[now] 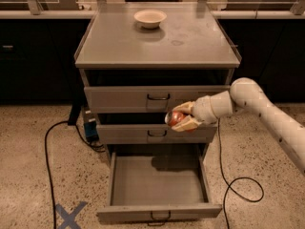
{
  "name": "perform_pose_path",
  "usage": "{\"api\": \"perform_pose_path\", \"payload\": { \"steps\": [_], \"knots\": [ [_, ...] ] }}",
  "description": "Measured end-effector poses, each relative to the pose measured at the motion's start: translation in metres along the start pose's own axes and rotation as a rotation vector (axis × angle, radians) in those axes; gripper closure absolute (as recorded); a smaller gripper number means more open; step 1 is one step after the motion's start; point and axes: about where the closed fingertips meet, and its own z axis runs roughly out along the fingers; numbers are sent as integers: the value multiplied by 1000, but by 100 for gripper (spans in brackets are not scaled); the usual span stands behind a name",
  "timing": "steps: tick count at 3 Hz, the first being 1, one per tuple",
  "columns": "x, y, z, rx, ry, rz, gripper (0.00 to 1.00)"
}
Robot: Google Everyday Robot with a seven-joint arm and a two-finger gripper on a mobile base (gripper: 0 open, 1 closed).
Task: Pick coke can from bottom drawer and place on counter
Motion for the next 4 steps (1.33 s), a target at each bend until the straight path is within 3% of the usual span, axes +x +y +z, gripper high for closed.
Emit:
{"api": "perform_pose_path", "payload": {
  "steps": [1, 2, 4],
  "knots": [
    [-27, -20, 7, -69, -89, -10, 100],
    [-47, -31, -9, -97, -123, -38, 100],
    [-52, -35, -9, -100, -111, -57, 100]
  ]
}}
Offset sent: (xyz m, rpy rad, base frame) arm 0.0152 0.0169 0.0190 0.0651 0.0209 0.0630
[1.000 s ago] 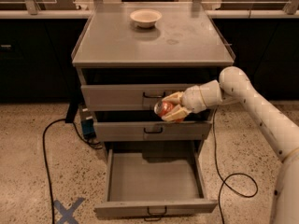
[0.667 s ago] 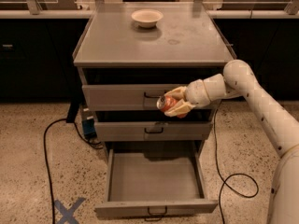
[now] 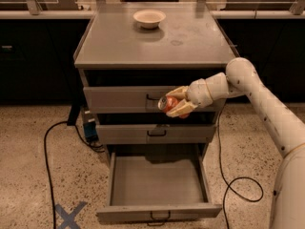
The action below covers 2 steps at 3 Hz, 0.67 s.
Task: Pick coke can from bottom drawer and place on counter
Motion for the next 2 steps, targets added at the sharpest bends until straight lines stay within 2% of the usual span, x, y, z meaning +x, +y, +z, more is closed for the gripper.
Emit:
{"api": "perform_pose_path", "payload": {
  "steps": [1, 2],
  "knots": [
    [-20, -20, -5, -27, 18, -16, 100],
    [-61, -45, -9, -83, 13, -26, 100]
  ]
}}
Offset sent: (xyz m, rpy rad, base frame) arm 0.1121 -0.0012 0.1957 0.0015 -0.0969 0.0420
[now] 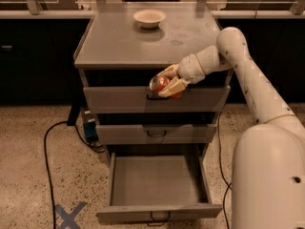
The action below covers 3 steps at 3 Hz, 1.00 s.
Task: Pick coke can from bottom drawer and place on counter
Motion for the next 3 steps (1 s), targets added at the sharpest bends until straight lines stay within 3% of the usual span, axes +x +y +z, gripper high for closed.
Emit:
{"api": "perform_pose_path", "payload": {
  "steps": [1, 2, 3],
  "knots": [
    [-54, -21, -25, 1, -20, -42, 100],
    [-66, -41, -38, 71, -32, -67, 100],
    [-66, -41, -38, 72, -32, -67, 100]
  ]
}}
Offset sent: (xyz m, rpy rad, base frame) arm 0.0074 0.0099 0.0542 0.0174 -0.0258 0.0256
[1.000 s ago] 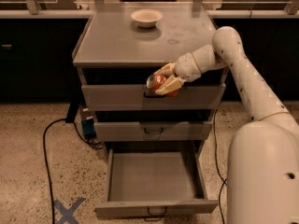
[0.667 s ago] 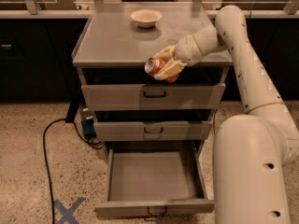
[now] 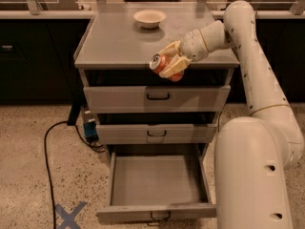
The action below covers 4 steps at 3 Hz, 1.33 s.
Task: Pick coke can from bottom drawer and place on counter
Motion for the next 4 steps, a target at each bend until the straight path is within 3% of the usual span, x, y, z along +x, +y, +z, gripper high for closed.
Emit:
{"api": "perform_pose_path", "payload": {
  "steps": [1, 3, 4],
  "knots": [
    [-28, -13, -7, 22, 4, -20, 100],
    [-186, -20, -68, 105, -16, -122, 100],
    [-216, -33, -72, 166, -83, -196, 100]
  ]
}}
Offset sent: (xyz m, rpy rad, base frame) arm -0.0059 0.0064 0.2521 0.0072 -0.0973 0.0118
